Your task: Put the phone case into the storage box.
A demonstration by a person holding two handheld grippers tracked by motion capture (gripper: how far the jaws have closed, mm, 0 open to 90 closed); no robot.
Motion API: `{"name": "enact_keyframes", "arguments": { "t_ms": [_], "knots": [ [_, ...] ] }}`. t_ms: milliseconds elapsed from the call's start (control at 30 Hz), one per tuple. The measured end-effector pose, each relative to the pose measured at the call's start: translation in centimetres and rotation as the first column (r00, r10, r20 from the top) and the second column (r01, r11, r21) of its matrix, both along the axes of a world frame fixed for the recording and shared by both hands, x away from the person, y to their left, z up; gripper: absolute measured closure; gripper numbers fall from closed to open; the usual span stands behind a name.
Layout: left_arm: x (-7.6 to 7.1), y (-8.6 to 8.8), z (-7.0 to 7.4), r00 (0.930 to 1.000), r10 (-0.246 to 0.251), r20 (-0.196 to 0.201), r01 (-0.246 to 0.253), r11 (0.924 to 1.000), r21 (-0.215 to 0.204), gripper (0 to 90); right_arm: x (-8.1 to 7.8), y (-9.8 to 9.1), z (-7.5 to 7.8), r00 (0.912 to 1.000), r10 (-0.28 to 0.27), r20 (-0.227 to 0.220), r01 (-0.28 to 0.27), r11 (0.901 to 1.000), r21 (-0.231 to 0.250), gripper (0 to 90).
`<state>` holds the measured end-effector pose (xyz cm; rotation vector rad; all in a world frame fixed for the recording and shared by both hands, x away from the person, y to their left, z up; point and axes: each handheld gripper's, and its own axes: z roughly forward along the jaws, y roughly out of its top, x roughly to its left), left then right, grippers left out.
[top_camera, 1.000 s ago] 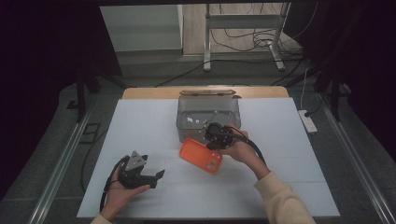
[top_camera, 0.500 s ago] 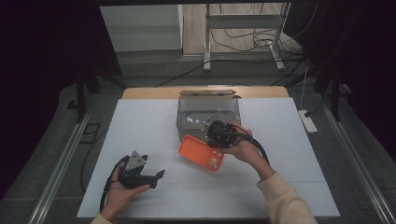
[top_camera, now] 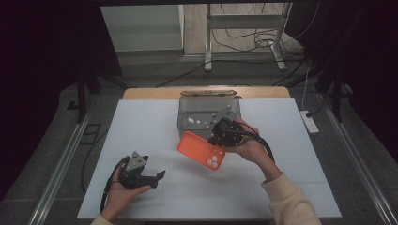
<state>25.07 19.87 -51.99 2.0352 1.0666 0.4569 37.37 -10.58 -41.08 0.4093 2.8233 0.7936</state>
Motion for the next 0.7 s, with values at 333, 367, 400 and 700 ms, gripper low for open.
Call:
{"name": "enact_keyframes", "arguments": {
  "t_ms": [333, 367, 400, 700],
  "knots": [
    [0.0, 0.0, 0.0, 1.0000, 0.000, -0.003, 0.000, 1.0000, 0.001, 12.3, -0.4, -0.4, 0.9, 0.9999, 0.005, 0.012, -0.005, 0.9997, 0.025, 89.5],
    [0.0, 0.0, 0.0, 1.0000, 0.001, -0.003, -0.001, 1.0000, 0.001, 12.3, -0.4, -0.4, 0.9, 0.9999, 0.005, 0.012, -0.005, 0.9997, 0.025, 89.5],
    [0.0, 0.0, 0.0, 1.0000, 0.001, -0.003, -0.001, 1.0000, 0.000, 12.3, -0.5, -0.5, 1.2, 0.9998, 0.004, 0.018, -0.004, 0.9995, 0.032, 89.5],
    [0.0, 0.0, -0.1, 1.0000, 0.000, -0.005, 0.000, 1.0000, 0.002, 12.3, -1.2, -0.8, 2.3, 0.9988, 0.005, 0.048, -0.008, 0.9987, 0.050, 89.5]
  ]
}}
